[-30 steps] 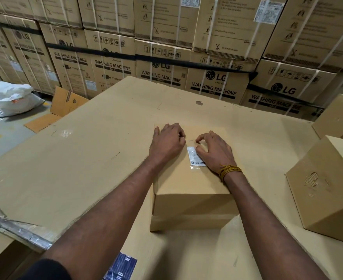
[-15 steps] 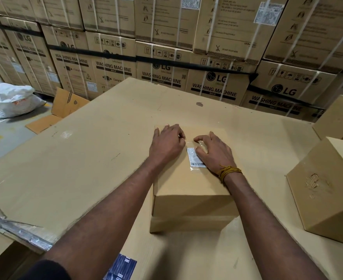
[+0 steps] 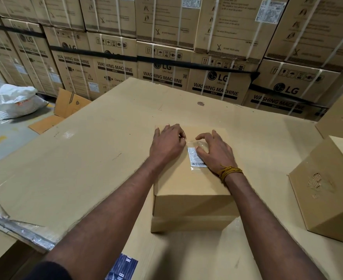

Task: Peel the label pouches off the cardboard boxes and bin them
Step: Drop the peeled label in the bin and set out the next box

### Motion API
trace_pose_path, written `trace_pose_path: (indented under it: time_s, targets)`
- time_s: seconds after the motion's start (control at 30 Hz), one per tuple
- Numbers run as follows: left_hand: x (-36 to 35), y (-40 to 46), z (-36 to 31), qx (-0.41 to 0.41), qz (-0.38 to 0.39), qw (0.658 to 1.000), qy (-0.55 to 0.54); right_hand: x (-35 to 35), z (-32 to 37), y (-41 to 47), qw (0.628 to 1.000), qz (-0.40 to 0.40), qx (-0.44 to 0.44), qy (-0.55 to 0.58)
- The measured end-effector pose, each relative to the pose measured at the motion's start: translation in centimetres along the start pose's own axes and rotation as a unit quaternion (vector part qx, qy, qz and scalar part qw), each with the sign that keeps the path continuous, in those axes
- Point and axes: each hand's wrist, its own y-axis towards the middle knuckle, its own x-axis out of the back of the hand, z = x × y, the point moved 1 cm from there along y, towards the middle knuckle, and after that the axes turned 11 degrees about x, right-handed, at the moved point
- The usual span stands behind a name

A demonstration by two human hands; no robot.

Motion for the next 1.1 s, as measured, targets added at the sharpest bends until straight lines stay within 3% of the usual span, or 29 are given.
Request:
trace_pose_path:
  time_s: [1.1]
  targets:
    - [0.19,-0.15,-0.21,0.0,-0.001,1.0,0.005,0.36,0.48,-0.08,1.0,0.024,-0.001,0.017]
